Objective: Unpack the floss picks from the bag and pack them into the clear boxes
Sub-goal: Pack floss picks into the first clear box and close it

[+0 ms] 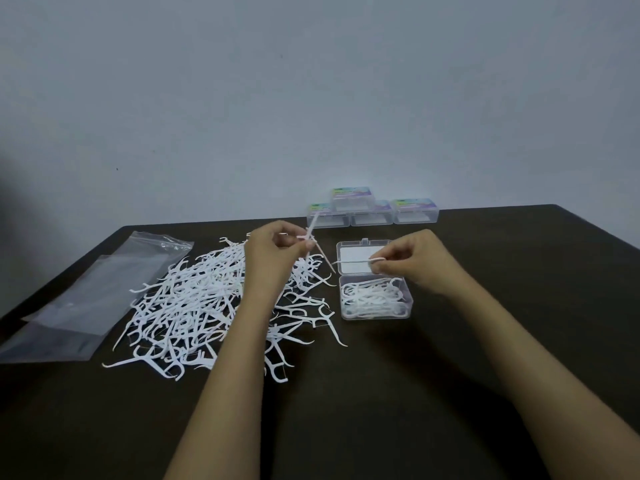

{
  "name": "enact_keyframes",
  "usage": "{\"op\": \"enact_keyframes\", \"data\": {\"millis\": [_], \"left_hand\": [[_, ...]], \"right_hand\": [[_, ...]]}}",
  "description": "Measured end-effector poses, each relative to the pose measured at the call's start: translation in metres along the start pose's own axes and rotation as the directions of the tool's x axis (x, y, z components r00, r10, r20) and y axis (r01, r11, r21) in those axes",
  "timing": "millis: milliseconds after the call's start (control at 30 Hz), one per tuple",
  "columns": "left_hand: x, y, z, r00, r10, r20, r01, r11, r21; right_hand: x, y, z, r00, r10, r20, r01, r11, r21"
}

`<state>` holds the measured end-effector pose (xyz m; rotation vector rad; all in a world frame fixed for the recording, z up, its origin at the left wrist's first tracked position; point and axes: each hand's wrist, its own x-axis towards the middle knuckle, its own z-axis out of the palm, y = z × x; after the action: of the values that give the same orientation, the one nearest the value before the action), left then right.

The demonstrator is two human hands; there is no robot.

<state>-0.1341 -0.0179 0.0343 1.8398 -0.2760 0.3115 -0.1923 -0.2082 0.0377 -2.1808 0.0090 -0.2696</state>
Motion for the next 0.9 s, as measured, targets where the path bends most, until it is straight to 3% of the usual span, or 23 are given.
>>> {"op": "enact_keyframes", "data": {"millis": [233,400,567,900], "left_hand": [[-0.014,0.003,0.036,0.964,0.18,0.196,-0.195,0.979,0.061],[-0.022,0.004,0.049,0.89,0.346,0.296,-0.402,0.903,0.154],[-0.025,-0.001,0.058,0.889,0.33,0.318,-0.395,0.903,0.169],[-0.016,-0.01,0.052,0.915,0.246,0.32,-0.306,0.939,0.153]], "right_hand": [[0.002,0.009,-0.009,0.995,0.016,0.103,-0.009,0.998,-0.068],[0.001,0.009,-0.017,0.999,0.007,0.044,-0.009,0.998,0.066],[-0.001,0.01,-0.02,1.0,0.023,0.014,-0.024,0.991,0.132],[0.0,0.015,-0.022,0.997,0.062,0.048,-0.064,0.997,0.049]]}}
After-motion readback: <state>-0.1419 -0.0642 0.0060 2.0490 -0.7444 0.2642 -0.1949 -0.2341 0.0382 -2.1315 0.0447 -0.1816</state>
